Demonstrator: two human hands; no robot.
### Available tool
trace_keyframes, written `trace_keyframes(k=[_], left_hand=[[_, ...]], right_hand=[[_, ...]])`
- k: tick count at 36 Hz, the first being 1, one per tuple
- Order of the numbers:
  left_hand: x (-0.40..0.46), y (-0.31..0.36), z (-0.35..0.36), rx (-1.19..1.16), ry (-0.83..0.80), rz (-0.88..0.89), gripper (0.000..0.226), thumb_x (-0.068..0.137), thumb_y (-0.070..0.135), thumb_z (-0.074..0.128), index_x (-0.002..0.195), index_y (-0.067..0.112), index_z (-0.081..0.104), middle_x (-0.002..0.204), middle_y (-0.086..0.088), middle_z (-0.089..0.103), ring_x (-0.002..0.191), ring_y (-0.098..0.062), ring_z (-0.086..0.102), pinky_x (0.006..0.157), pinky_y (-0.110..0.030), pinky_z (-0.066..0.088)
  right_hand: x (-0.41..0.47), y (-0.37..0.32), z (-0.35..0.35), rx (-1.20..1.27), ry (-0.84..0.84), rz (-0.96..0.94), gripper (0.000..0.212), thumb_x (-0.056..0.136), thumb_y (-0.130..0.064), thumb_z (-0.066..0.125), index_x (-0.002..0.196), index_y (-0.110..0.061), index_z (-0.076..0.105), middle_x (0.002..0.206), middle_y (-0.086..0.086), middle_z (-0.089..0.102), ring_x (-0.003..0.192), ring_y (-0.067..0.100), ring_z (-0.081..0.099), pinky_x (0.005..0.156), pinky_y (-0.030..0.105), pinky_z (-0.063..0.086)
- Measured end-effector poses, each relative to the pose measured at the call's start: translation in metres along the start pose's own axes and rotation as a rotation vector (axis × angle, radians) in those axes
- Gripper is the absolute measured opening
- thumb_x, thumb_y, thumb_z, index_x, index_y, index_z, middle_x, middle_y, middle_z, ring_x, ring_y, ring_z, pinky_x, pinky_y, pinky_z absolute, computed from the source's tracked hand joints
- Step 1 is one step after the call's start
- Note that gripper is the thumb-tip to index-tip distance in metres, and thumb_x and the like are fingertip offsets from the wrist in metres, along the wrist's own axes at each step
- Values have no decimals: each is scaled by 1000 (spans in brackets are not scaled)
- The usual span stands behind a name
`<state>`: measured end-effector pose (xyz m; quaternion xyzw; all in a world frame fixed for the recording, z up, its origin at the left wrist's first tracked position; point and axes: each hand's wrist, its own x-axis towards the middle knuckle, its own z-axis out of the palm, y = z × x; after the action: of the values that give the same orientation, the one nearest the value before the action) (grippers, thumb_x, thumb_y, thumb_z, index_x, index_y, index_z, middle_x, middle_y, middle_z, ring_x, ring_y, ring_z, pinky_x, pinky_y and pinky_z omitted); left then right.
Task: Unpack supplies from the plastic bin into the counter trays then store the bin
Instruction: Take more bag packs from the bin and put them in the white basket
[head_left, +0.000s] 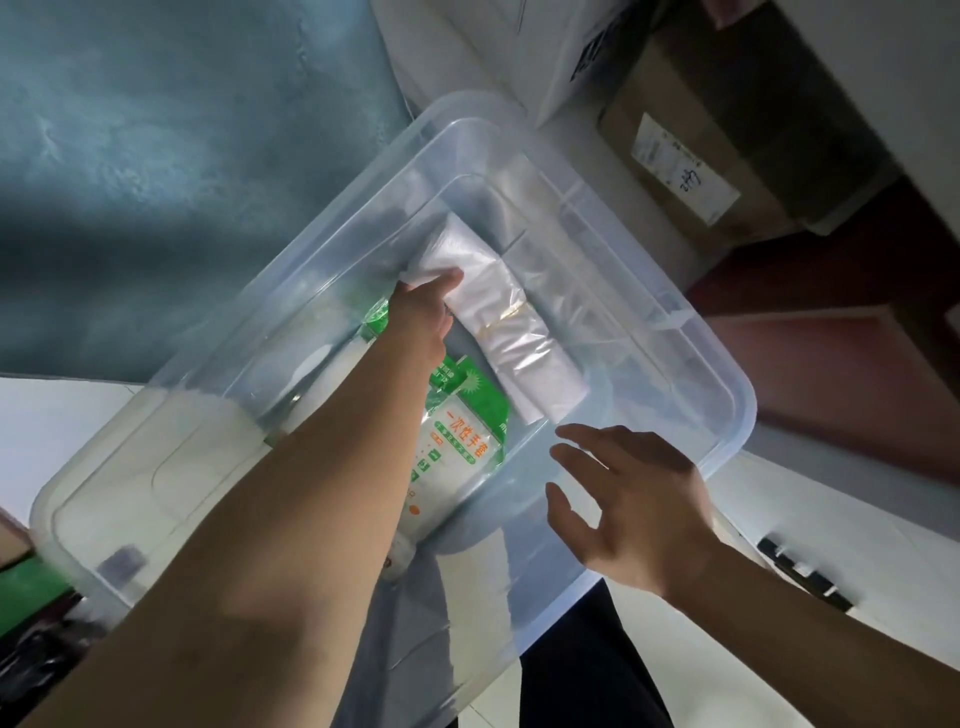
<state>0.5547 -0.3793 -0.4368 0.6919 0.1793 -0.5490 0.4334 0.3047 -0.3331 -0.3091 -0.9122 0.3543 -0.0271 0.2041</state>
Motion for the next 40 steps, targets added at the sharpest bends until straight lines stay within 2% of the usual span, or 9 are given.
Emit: trace_keyframes(k=[4,8,13,18,21,26,33,37,40], left_hand=[[-15,-7,-6,90,69,143,59,85,19,77,138,16,51,137,-3,60,124,-24,56,92,-29,43],[-59,0,-16,-124,-11,176,63,82,8,77,138,11,50,140,-13,58,129,-35,53,112,-48,38],[-136,3,-30,-179,-56,201,40,83,4,76,114,24,61,124,-9,68,113,-29,66,87,-39,57],[-223,3,-42,-203,91,264,35,79,13,82,106,27,64,104,0,70,85,-10,73,68,-24,60],[-277,8,-55,-240,126,327,37,78,19,83,106,35,65,107,5,71,94,-15,73,75,-29,61],[-351,17,-77,-335,218,461,38,77,16,83,109,30,67,101,7,76,92,-14,75,70,-30,61],[-414,21,-115,-442,326,644,49,76,12,81,118,33,68,110,4,74,101,-17,73,77,-37,62],[-436,35,-136,-347,324,785,50,69,25,81,113,44,68,108,12,74,97,-9,73,73,-27,60],[-449,48,-158,-183,185,842,61,69,41,81,126,48,58,118,16,70,106,-4,68,74,-17,57]], right_hand=[[-1,1,-1,-22,-41,0,27,79,-37,62,91,-18,77,108,-1,75,78,21,70,64,29,52],[-1,0,-5,-41,-159,29,29,80,-40,61,94,-20,76,112,-1,73,83,20,70,69,30,53],[1,-4,-15,-29,-323,116,38,84,-47,51,103,-23,73,119,-5,70,91,18,69,74,31,54],[15,-13,-28,162,-409,251,57,93,-51,50,144,-27,44,154,-4,39,138,17,39,112,34,29],[21,-36,-48,320,-303,302,75,87,-54,62,150,-29,30,157,-3,33,142,19,30,116,39,22],[29,-95,-79,441,-141,179,87,75,-48,75,147,-24,33,149,2,44,134,24,40,111,46,34],[69,-145,-116,413,139,-124,55,70,-6,77,124,-11,67,117,10,70,105,30,66,92,42,52],[85,-174,-135,445,59,-218,47,78,-8,70,124,-18,68,113,5,72,99,27,67,79,35,54],[95,-185,-149,494,-90,-194,35,90,-21,64,124,-28,66,108,0,71,95,24,65,74,31,49]])
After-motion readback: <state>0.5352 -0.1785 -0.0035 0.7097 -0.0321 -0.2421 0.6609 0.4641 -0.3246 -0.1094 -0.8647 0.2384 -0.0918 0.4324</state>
